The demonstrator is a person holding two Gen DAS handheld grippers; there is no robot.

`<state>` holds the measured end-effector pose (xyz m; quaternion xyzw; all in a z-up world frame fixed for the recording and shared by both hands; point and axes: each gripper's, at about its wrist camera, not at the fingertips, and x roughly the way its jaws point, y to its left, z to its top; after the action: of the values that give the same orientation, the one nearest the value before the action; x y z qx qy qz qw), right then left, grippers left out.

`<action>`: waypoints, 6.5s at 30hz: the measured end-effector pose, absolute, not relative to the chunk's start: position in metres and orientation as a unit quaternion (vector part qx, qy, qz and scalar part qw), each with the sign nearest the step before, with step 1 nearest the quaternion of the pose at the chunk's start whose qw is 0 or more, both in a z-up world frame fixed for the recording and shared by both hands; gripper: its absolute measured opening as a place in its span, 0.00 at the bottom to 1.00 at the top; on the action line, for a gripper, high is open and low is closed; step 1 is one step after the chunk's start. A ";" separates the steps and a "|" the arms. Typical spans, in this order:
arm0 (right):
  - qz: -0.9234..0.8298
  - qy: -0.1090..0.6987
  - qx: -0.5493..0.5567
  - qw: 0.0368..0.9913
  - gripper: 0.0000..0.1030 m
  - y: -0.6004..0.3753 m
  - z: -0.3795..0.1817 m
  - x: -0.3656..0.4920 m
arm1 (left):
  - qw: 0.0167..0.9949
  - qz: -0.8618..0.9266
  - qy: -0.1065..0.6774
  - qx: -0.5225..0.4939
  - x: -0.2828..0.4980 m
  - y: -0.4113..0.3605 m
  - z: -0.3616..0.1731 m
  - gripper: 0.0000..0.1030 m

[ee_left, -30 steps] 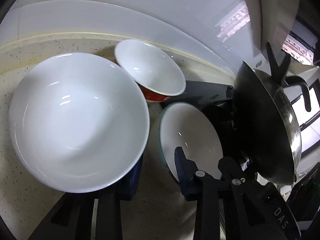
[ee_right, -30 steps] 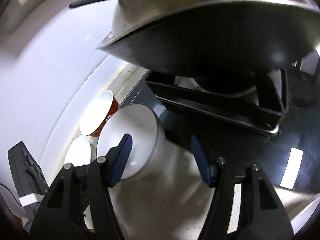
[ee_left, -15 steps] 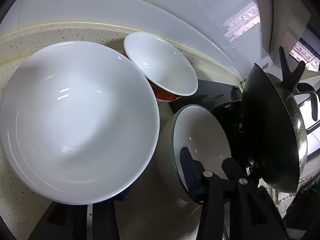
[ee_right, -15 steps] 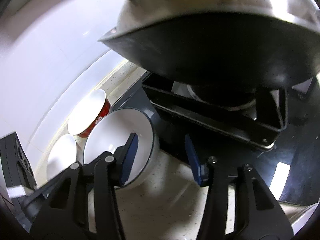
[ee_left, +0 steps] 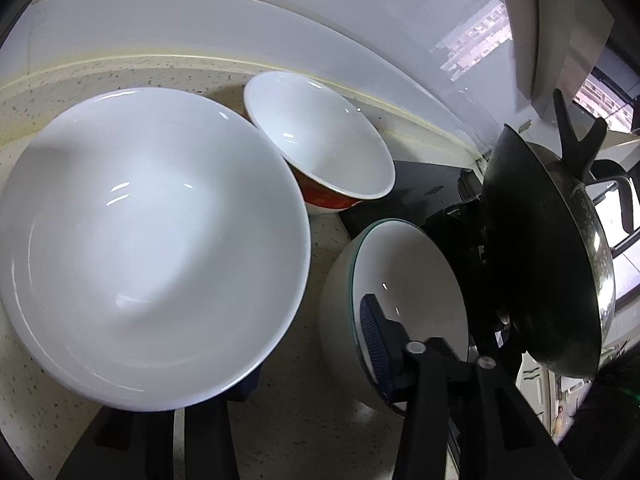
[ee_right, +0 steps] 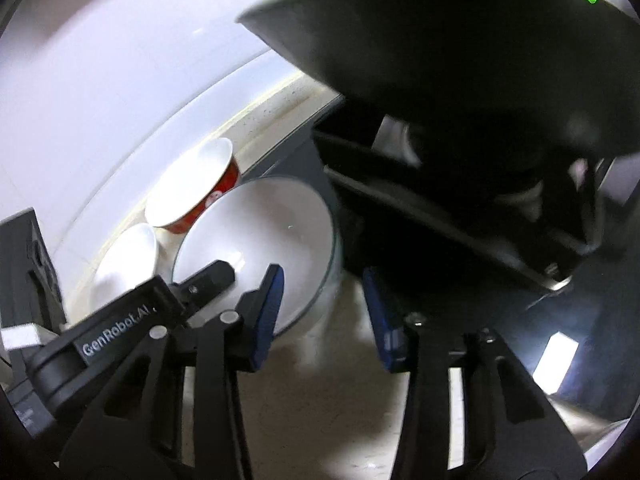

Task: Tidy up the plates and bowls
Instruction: 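Grasp the green-rimmed white bowl rim with the right tool while the left tool grasps it, then lift and carry the held bowl toward the counter beside the plate stack, then lower the bowl onto the counter and open both tools, then move both tools toward the plain white bowl by the wall, then grasp the plain white bowl rim with the right tool while the left tool grasps it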

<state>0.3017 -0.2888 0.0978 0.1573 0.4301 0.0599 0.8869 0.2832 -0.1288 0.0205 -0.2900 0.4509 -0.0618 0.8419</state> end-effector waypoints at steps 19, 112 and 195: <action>0.050 0.445 0.188 0.874 0.24 -0.293 0.099 0.299 | 0.852 -0.059 0.457 -0.249 0.280 -0.137 0.023 0.18; 0.091 0.512 0.178 0.835 0.47 -0.268 0.107 0.136 | 0.823 -0.015 0.487 -0.292 0.082 -0.091 0.035 0.51; 0.143 0.597 0.150 0.775 0.18 -0.173 0.050 0.334 | 0.806 -0.042 0.506 -0.304 0.307 -0.007 0.020 0.12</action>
<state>0.3341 -0.1729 0.0504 0.1504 0.5968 0.1434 0.7750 0.3072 -0.0068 0.0203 -0.3043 0.5059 -0.0418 0.8061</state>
